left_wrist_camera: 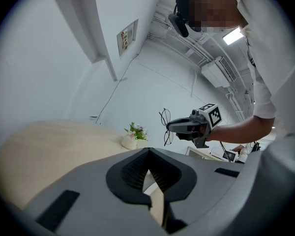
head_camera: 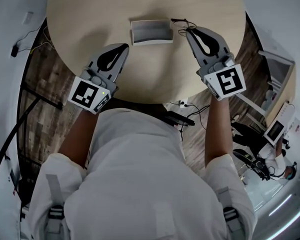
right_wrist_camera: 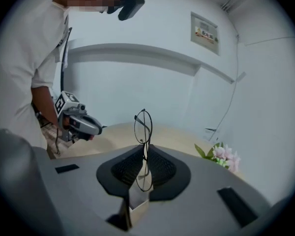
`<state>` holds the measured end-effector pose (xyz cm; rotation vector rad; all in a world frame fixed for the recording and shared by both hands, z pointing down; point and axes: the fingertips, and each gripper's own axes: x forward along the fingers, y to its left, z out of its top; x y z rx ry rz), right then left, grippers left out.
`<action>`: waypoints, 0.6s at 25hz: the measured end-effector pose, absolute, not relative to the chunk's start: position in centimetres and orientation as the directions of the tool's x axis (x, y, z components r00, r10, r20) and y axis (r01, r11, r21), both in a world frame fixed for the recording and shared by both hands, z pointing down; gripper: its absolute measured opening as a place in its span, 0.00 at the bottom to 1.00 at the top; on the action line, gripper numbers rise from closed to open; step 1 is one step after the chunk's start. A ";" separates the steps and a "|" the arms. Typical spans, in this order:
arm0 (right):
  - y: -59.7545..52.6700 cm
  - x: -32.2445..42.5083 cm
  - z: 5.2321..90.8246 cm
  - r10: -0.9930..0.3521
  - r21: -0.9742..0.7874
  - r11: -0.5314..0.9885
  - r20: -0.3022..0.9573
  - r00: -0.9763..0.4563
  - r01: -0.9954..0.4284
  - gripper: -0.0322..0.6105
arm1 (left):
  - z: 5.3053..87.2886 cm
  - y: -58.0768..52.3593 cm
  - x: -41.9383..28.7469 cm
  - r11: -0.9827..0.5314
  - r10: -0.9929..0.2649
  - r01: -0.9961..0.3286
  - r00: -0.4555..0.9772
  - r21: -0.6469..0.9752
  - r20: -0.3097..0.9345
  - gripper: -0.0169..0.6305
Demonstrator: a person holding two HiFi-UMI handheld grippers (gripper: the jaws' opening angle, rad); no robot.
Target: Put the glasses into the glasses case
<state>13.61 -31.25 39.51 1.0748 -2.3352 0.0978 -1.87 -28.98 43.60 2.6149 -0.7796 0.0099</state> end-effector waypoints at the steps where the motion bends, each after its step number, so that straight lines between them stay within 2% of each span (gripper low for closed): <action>1: -31.2 13.2 40.2 -0.647 0.156 0.700 0.551 -0.527 -0.697 0.12 | 43.7 -29.1 -1.8 -0.757 -0.529 -0.533 0.840 0.378 0.124 0.05; 6: -31.7 12.0 43.2 -0.528 0.123 0.779 0.658 -0.537 -0.615 0.12 | 44.0 -29.4 -1.7 -0.746 -0.547 -0.548 0.828 0.378 0.120 0.05; 9: -31.9 11.6 45.0 -0.464 0.128 0.830 0.699 -0.544 -0.543 0.12 | 44.7 -28.6 -1.5 -0.750 -0.520 -0.537 0.839 0.387 0.157 0.05; 15: -31.7 10.0 47.8 -0.336 0.114 0.911 0.762 -0.553 -0.396 0.12 | 44.9 -28.4 -1.9 -0.749 -0.527 -0.541 0.837 0.384 0.152 0.05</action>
